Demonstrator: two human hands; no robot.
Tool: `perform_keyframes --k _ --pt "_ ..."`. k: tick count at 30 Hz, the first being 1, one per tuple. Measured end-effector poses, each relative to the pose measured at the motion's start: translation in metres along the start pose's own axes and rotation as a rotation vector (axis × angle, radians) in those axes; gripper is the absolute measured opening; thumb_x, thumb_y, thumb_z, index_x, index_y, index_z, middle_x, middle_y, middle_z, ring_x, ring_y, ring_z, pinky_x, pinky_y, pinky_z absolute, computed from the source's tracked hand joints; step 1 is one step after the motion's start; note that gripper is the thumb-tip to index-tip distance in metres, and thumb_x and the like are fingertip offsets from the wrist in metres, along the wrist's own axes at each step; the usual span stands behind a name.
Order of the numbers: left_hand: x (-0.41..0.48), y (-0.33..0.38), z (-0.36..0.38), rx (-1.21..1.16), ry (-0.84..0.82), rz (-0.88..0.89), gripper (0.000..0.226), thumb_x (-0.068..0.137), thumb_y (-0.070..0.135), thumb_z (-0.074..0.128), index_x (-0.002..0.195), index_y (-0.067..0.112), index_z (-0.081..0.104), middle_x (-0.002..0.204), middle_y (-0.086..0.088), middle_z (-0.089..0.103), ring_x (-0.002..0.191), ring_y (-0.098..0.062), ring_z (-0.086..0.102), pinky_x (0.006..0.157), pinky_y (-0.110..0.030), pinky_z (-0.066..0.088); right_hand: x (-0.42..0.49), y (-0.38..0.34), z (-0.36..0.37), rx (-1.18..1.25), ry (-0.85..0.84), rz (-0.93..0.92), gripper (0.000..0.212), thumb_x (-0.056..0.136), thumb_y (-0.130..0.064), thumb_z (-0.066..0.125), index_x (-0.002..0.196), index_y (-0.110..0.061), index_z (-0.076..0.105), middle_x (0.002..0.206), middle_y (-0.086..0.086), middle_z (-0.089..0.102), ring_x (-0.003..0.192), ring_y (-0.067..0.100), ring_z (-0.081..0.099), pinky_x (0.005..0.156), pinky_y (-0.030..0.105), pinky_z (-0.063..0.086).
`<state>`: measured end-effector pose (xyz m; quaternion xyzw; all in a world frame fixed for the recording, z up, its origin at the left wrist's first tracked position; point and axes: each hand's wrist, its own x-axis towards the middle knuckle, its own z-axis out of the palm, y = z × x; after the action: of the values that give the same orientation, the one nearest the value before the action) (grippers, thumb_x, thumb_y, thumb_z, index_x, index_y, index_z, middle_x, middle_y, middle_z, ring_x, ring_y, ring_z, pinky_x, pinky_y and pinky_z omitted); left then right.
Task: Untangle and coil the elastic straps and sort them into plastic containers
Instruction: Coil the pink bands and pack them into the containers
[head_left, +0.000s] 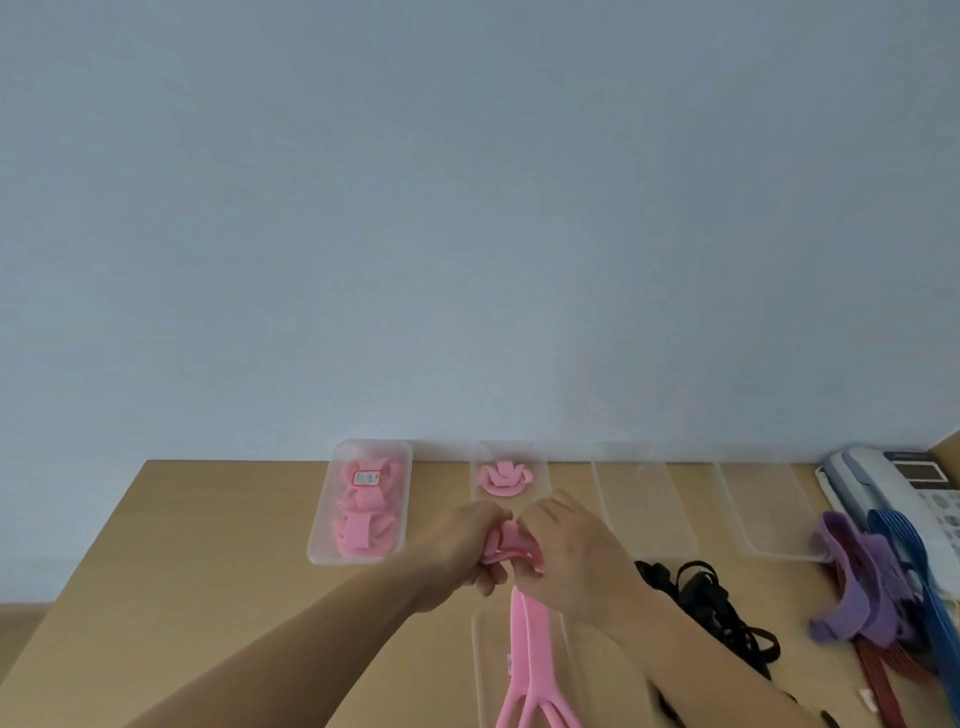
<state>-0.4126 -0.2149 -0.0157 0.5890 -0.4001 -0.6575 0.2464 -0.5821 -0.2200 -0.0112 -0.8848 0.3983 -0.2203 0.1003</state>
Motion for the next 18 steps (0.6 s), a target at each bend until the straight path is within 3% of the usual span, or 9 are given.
perform_keyframes --k 3,5,7,9,12,15,18 --pt "0.026 0.011 -0.001 -0.044 0.173 0.052 0.037 0.098 0.032 0.038 0.094 0.004 0.063 0.085 -0.016 0.068 0.058 -0.026 0.061 0.05 -0.03 0.039 0.021 0.032 0.006 0.005 -0.031 0.061 0.029 0.055 -0.008 0.083 0.073 -0.008 0.059 0.071 0.002 0.059 0.065 0.021 0.058 0.054 0.021 0.036" --pt "0.042 0.01 -0.006 0.031 0.353 0.039 0.03 0.098 0.03 0.038 0.105 0.01 0.06 0.093 -0.006 0.064 0.058 -0.021 0.064 0.051 -0.026 0.04 0.036 0.05 0.01 -0.002 -0.08 0.083 0.024 0.062 -0.01 0.079 0.076 -0.006 0.06 0.075 0.005 0.06 0.065 0.025 0.057 0.053 0.025 0.034" --pt "0.057 0.001 -0.014 0.233 0.493 0.001 0.034 0.096 0.027 0.042 0.124 0.011 0.055 0.109 -0.002 0.062 0.076 -0.02 0.068 0.06 -0.026 0.043 0.05 0.064 0.018 -0.025 -0.119 0.039 0.025 0.063 -0.01 0.079 0.077 -0.006 0.059 0.074 0.006 0.06 0.061 0.026 0.057 0.05 0.026 0.032" --pt "0.067 -0.009 -0.018 0.411 0.509 -0.044 0.045 0.094 0.025 0.049 0.138 0.013 0.046 0.119 -0.004 0.061 0.092 -0.023 0.066 0.072 -0.029 0.048 0.062 0.076 0.031 -0.086 -0.183 -0.024 0.023 0.068 -0.014 0.075 0.084 -0.007 0.059 0.083 0.008 0.062 0.069 0.027 0.06 0.052 0.026 0.033" --pt "0.075 -0.019 -0.017 0.446 0.417 -0.092 0.046 0.093 0.027 0.052 0.136 0.014 0.047 0.103 -0.005 0.068 0.079 -0.021 0.066 0.073 -0.03 0.051 0.07 0.089 0.053 -0.171 -0.318 -0.018 0.026 0.086 -0.02 0.055 0.109 -0.009 0.054 0.111 0.007 0.056 0.098 0.027 0.056 0.065 0.03 0.037" --pt "0.08 -0.026 -0.016 0.431 0.386 -0.076 0.029 0.094 0.024 0.05 0.12 0.012 0.057 0.078 0.001 0.068 0.055 -0.009 0.059 0.06 -0.025 0.05 0.072 0.094 0.066 -0.199 -0.391 -0.059 0.032 0.09 -0.019 0.048 0.121 -0.01 0.05 0.12 0.007 0.053 0.108 0.027 0.054 0.071 0.033 0.044" --pt "0.083 -0.027 -0.017 0.428 0.397 -0.059 0.018 0.092 0.02 0.049 0.106 0.014 0.059 0.069 0.002 0.065 0.049 -0.008 0.058 0.057 -0.026 0.051 0.073 0.099 0.076 -0.198 -0.429 -0.102 0.038 0.092 -0.019 0.046 0.129 -0.012 0.045 0.126 0.007 0.051 0.112 0.026 0.052 0.072 0.03 0.042"
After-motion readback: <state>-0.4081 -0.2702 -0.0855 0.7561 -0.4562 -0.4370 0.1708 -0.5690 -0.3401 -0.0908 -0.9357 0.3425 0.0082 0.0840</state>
